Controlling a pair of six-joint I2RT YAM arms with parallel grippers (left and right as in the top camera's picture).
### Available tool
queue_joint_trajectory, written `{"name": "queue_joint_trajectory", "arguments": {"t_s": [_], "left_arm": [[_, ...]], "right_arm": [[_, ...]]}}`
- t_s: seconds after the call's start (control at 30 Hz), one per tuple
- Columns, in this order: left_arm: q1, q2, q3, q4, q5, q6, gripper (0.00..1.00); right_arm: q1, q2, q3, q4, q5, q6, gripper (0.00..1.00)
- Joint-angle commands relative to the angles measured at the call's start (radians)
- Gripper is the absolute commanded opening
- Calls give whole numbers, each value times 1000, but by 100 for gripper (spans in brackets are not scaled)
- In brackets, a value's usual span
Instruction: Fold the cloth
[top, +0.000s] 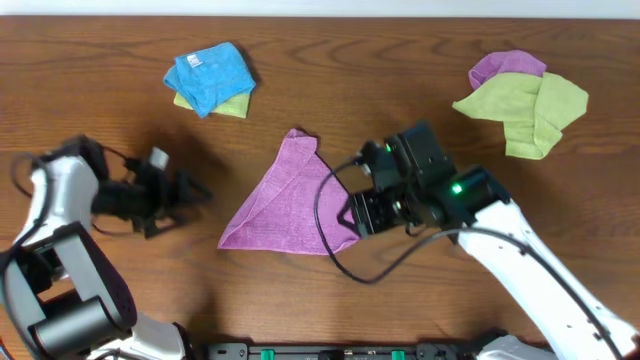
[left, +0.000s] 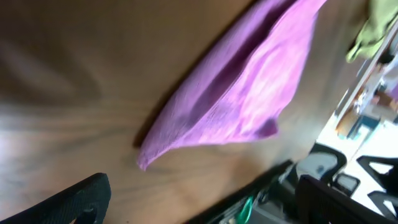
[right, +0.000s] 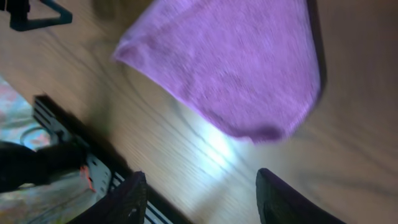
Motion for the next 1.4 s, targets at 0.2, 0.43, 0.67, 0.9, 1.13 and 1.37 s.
{"name": "queue_joint_trajectory", "arguments": {"t_s": [0.2, 0.43, 0.67, 0.9, 1.13, 1.37], "left_arm": [[-15, 5, -189, 98, 2, 38, 96], [-53, 5, -246, 245, 8, -76, 96], [-154, 5, -277, 401, 8, -204, 96], [-273, 5, -277, 454, -33, -249, 99], [-291, 5, -277, 414, -215, -222, 100], [-291, 5, -277, 403, -368, -223, 90]], "right_arm": [[-3, -247, -285, 100, 24, 214, 57], [-2, -340, -363, 119, 23, 306, 59], [-2, -340, -363, 140, 24, 321, 61], [-2, -340, -363, 156, 24, 320, 63], [-2, -340, -363, 156, 31, 319, 66], [-2, -339, -363, 156, 43, 319, 68]]}}
